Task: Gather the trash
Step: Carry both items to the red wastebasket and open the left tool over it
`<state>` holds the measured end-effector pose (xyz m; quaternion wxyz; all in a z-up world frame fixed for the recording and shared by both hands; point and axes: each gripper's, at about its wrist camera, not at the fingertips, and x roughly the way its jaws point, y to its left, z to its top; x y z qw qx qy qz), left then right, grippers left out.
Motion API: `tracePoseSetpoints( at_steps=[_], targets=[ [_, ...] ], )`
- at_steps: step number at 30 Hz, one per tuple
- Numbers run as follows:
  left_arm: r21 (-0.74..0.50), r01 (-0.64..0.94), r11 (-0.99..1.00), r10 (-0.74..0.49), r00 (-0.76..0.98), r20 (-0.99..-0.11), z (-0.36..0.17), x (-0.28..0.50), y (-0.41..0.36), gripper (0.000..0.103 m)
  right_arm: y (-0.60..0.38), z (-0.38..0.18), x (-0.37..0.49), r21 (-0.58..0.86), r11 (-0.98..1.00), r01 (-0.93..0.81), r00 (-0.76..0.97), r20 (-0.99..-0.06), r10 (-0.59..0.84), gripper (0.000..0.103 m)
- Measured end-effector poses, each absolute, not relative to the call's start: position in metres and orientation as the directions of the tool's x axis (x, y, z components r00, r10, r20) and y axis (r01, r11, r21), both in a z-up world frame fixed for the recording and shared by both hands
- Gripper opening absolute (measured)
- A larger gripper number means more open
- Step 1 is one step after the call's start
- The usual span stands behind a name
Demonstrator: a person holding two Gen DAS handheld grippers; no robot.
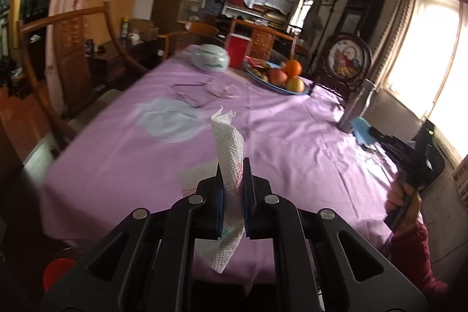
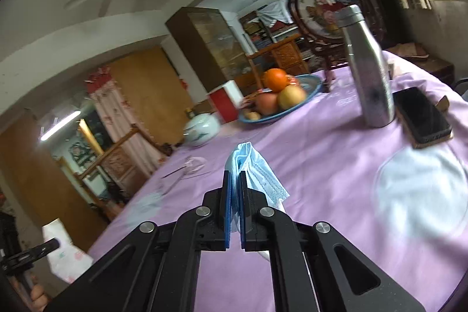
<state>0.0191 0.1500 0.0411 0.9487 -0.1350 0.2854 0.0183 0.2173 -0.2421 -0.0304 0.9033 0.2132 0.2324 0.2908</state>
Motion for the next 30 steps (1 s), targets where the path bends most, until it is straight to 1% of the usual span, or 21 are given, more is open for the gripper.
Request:
tracePoseSetpoints(
  at_steps=[4,7,10,14,21,24,25,27,28,29,30],
  targets=[
    [-0.219,-0.168,0.961,0.021,0.837,-0.547,0.044,-0.018,0.173,0.011,-0.221,-0.018,0.181,0.537,0.686,-0.491,0.679,-0.257,0.687,0.005],
    [-0.224,-0.213,0.951,0.053,0.827,-0.559,0.039,-0.047,0.193,0.011,-0.199,-0.010,0.155,0.526,0.654,-0.544,0.643,-0.240,0.727,0.005],
    [-0.218,-0.267,0.939,0.094,0.807,-0.583,0.026,-0.079,0.213,0.011,-0.171,-0.004,0.130,0.526,0.608,-0.595,0.584,-0.237,0.776,0.005],
    [-0.224,-0.317,0.922,0.114,0.772,-0.626,-0.001,-0.111,0.237,0.011,-0.133,-0.002,0.092,0.517,0.545,-0.660,0.503,-0.235,0.832,0.005],
    [-0.237,-0.392,0.889,0.120,0.699,-0.705,-0.065,-0.142,0.276,0.011,-0.063,-0.009,0.032,0.497,0.463,-0.734,0.369,-0.281,0.886,0.005],
    [-0.288,-0.420,0.860,0.095,0.688,-0.720,-0.092,-0.155,0.295,0.012,-0.034,-0.008,0.011,0.468,0.446,-0.763,0.328,-0.314,0.891,0.005],
    [-0.305,-0.430,0.850,0.089,0.688,-0.720,-0.099,-0.159,0.302,0.013,-0.024,-0.007,0.005,0.461,0.437,-0.772,0.312,-0.324,0.893,0.005],
    [-0.321,-0.472,0.821,0.097,0.669,-0.737,-0.117,-0.166,0.317,0.030,-0.010,-0.006,-0.003,0.451,0.424,-0.785,0.287,-0.342,0.895,0.005],
    [-0.315,-0.513,0.798,0.116,0.645,-0.756,-0.129,-0.168,0.325,0.053,-0.003,-0.007,-0.006,0.446,0.418,-0.791,0.274,-0.352,0.895,0.005],
    [-0.318,-0.540,0.779,0.127,0.633,-0.764,-0.136,-0.172,0.331,0.068,0.005,-0.008,-0.010,0.443,0.411,-0.796,0.260,-0.363,0.895,0.005],
    [-0.331,-0.557,0.762,0.128,0.631,-0.765,-0.142,-0.175,0.337,0.070,0.016,-0.009,-0.015,0.440,0.401,-0.803,0.240,-0.377,0.894,0.005]
  ],
)
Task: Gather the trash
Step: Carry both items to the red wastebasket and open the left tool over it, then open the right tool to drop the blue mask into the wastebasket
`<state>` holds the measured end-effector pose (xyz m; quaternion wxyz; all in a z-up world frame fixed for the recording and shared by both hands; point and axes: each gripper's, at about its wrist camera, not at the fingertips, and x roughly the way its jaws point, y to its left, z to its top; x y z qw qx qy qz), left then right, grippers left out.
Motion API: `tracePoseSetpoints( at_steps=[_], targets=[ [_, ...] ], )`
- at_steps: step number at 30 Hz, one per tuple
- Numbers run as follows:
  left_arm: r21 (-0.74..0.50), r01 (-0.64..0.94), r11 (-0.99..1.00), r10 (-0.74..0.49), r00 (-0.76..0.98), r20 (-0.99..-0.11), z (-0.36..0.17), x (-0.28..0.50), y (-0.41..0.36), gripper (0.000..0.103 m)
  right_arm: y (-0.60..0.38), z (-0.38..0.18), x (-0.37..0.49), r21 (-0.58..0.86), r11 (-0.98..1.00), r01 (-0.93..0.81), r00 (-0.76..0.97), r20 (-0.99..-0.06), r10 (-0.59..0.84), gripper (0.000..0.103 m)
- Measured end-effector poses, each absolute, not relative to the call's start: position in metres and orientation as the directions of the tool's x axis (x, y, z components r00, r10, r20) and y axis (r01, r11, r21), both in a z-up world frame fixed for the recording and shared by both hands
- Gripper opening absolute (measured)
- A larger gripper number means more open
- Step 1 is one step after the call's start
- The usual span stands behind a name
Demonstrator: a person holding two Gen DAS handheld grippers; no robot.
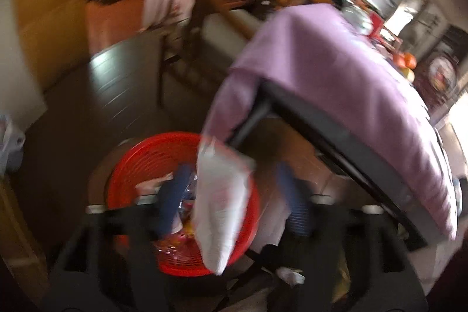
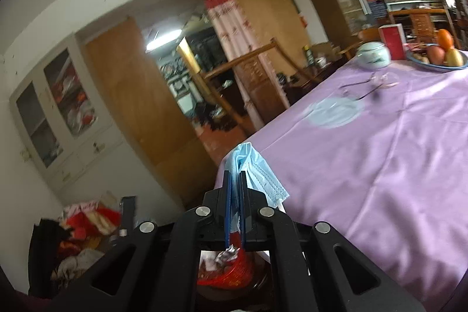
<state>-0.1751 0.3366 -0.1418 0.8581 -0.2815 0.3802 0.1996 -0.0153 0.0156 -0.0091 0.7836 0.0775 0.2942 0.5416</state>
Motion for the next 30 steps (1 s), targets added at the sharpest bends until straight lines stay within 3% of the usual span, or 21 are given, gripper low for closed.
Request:
tracePoseSetpoints(
  at_steps=[4,10,19,27,30],
  targets=[
    [-0.364,-0.599,0.713,0.150,0.637,-0.756,-0.143,-0.186,0.356,0.075,0.048,-0.019,-0.035,0.418,0.370,-0.830,0.177,-0.431,0.885,0.005],
    [-0.279,-0.701,0.656,0.359,0.615,-0.702,-0.110,-0.218,0.370,0.093,0.107,-0.041,-0.063,0.408,0.304,-0.861,0.058,-0.515,0.855,0.005],
    [-0.155,-0.777,0.610,0.507,0.533,-0.678,-0.101,-0.238,0.390,0.095,0.184,-0.084,-0.088,0.408,0.249,-0.878,-0.063,-0.616,0.785,0.005],
    [-0.143,-0.809,0.571,0.514,0.488,-0.705,-0.121,-0.246,0.406,0.096,0.244,-0.123,-0.094,0.401,0.231,-0.887,-0.124,-0.686,0.717,0.005],
    [-0.145,-0.820,0.553,0.512,0.472,-0.717,-0.128,-0.250,0.414,0.096,0.261,-0.132,-0.096,0.378,0.223,-0.899,-0.122,-0.703,0.701,0.010]
  ],
)
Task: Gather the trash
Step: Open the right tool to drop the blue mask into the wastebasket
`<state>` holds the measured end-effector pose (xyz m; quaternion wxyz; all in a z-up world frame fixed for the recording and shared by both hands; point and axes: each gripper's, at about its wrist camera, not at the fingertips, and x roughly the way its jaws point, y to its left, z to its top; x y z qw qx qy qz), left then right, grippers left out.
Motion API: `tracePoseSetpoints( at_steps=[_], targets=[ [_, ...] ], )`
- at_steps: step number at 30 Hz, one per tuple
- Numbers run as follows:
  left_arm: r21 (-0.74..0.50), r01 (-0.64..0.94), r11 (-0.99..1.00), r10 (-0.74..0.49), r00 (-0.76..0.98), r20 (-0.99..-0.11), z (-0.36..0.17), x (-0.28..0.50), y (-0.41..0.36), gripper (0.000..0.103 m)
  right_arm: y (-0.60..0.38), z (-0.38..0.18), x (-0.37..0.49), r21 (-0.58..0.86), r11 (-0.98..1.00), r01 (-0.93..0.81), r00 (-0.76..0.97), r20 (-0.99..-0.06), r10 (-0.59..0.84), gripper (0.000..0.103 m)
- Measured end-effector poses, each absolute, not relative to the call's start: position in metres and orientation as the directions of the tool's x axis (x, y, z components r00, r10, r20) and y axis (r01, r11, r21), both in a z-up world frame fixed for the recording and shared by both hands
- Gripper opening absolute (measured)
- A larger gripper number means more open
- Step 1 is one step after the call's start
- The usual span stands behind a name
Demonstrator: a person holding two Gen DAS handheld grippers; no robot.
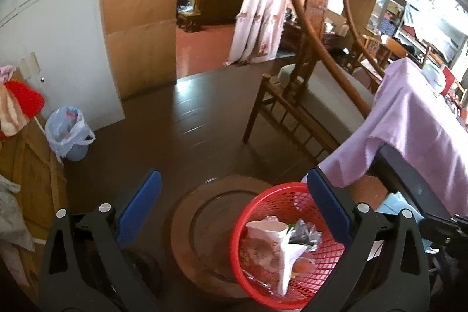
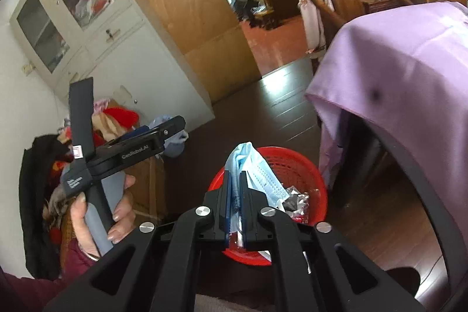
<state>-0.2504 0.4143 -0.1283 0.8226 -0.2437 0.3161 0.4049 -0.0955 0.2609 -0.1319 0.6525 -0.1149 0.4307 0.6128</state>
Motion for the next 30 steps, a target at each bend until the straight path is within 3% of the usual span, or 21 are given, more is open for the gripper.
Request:
tracePoseSetpoints(
  at_steps=[2,16,22,30],
  targets=[
    [-0.153,-0.823,0.547,0.501,0.468,-0.728,-0.134,-0.252,0.419,0.096,0.269,-0.138,-0.094,0.378,0.236,-0.895,-0.118,-0.712,0.692,0.023],
    [-0.158,-0.814,0.559,0.481,0.473,-0.738,-0.133,-0.241,0.411,0.096,0.236,-0.140,-0.078,0.370,0.288,-0.883,-0.073,-0.715,0.695,0.029],
    [-0.080,-0.803,0.590,0.513,0.450,-0.731,-0.117,-0.218,0.387,0.096,0.206,-0.137,-0.073,0.299,0.323,-0.898,0.008,-0.723,0.691,0.036],
    [0.028,-0.787,0.617,0.555,0.410,-0.724,-0.091,-0.183,0.342,0.096,0.172,-0.131,-0.064,0.329,0.290,-0.899,-0.009,-0.676,0.736,0.040]
  ],
)
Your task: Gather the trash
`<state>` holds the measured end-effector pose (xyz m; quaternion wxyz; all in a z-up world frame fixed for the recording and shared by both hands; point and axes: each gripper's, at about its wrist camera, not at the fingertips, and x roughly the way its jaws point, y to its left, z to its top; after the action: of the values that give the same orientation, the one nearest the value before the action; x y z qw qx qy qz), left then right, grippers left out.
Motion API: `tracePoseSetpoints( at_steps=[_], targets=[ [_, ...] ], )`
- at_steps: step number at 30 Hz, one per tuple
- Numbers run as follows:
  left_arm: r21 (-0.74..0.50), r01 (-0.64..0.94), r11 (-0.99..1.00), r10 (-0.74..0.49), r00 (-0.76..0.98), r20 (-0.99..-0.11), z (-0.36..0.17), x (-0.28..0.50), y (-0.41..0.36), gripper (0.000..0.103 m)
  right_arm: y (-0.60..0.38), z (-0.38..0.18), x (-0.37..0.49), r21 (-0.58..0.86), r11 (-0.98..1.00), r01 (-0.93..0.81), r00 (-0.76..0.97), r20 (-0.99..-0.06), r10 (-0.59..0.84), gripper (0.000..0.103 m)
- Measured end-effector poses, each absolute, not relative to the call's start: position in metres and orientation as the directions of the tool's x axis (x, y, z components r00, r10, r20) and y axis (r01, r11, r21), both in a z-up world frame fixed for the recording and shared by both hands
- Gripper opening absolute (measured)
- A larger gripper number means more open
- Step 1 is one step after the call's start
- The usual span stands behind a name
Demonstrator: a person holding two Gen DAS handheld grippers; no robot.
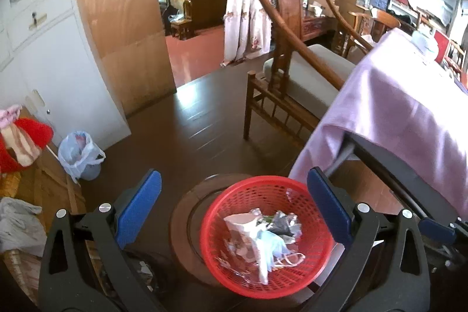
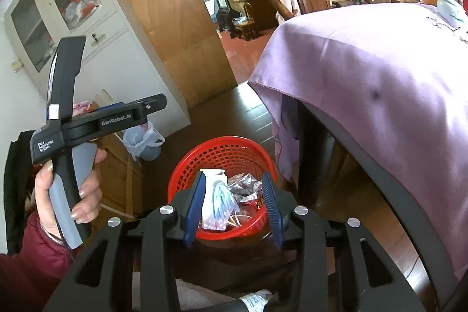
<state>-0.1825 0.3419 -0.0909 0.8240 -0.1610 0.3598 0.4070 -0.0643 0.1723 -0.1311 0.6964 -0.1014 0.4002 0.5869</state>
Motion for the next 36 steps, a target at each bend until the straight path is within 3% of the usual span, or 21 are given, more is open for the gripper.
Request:
tracePoseSetpoints(
  at_steps=[29,36],
  targets=[
    [0.212,-0.720,0.660,0.688,0.467,-0.556,0.003,-0.125,0.181,0.096,0.011,-0.072,-0.018,0.442,0.258,-0.859,0.086,-0.373,0.924,0.042],
    [0.237,-0.728,0.643,0.712,0.455,-0.534,0.011,-0.144,0.143,0.096,-0.008,-0.061,-0.025,0.429,0.235,-0.872,0.085,-0.340,0.937,0.059]
  ],
)
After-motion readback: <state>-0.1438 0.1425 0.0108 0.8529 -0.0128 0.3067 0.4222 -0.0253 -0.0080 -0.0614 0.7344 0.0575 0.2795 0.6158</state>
